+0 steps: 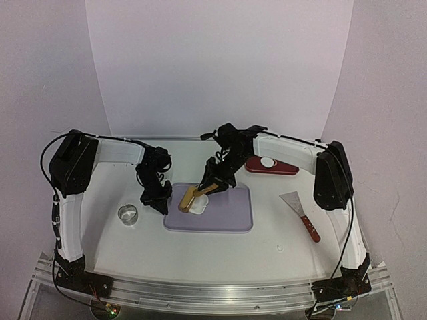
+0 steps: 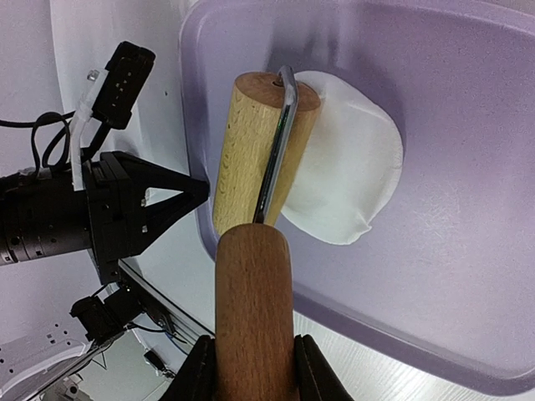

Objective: Roll out the dumpling wrappers from the dough

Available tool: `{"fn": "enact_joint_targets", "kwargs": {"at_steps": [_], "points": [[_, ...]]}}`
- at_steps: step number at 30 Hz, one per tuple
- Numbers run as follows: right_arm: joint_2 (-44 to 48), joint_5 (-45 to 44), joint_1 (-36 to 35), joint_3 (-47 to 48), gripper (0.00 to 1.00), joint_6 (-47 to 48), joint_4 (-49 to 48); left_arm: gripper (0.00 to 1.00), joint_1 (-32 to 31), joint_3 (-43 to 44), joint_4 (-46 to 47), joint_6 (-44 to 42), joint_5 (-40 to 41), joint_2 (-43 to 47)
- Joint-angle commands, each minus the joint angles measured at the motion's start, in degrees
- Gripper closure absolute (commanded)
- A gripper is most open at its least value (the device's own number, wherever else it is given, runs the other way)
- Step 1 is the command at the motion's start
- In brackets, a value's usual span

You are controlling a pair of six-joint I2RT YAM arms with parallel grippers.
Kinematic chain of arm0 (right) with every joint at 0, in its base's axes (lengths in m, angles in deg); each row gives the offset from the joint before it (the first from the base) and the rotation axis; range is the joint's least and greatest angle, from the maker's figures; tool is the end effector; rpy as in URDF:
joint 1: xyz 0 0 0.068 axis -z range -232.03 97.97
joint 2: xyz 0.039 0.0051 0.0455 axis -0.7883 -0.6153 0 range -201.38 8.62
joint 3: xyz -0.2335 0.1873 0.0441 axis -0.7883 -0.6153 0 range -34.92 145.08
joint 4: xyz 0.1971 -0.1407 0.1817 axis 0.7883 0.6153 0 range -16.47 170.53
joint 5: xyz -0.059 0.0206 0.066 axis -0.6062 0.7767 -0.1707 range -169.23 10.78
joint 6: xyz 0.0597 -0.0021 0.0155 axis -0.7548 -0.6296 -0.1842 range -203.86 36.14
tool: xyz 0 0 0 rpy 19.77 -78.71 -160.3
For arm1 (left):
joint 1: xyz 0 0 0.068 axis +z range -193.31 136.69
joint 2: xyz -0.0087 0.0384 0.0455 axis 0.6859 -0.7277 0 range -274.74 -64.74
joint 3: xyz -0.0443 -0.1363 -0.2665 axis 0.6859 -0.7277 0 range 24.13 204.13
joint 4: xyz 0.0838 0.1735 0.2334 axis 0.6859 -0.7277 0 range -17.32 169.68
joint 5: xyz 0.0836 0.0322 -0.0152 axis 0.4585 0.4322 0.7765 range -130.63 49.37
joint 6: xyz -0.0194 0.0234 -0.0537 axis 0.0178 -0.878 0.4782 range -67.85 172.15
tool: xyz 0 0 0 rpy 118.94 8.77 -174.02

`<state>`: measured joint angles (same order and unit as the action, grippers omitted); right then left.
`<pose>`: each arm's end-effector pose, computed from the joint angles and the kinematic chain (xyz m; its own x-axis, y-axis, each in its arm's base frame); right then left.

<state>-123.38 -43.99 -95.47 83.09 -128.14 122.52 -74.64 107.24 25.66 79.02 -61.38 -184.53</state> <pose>0.3900 0.4064 0.2211 -0.9880 -0.1504 0.0336 -0.0868 0.7232 0.6852 0.3606 -0.2389 0.1275 -0.9800 0.1018 0.1708 0.0445 0.9495 -0.3106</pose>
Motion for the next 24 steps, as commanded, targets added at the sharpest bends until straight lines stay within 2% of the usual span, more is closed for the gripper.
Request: {"fn": "enact_joint_targets", "kwargs": {"at_steps": [1, 16, 24], "points": [[-1.77, -10.27, 3.01, -5.03, 1.0, 1.93, 11.72, 1.0, -1.51, -2.34, 1.97, 0.44, 2.87, -3.19], [-4.91, -14.78, 5.57, -12.93, 1.0, 7.19, 12.54, 1.0, -1.33, -0.6, -0.93, -0.02, 3.9, -3.86], [-3.68, -15.72, 7.25, -19.02, 1.0, 9.71, 12.37, 1.0, -1.15, 0.4, -2.39, -0.18, 4.22, -4.55]]}}
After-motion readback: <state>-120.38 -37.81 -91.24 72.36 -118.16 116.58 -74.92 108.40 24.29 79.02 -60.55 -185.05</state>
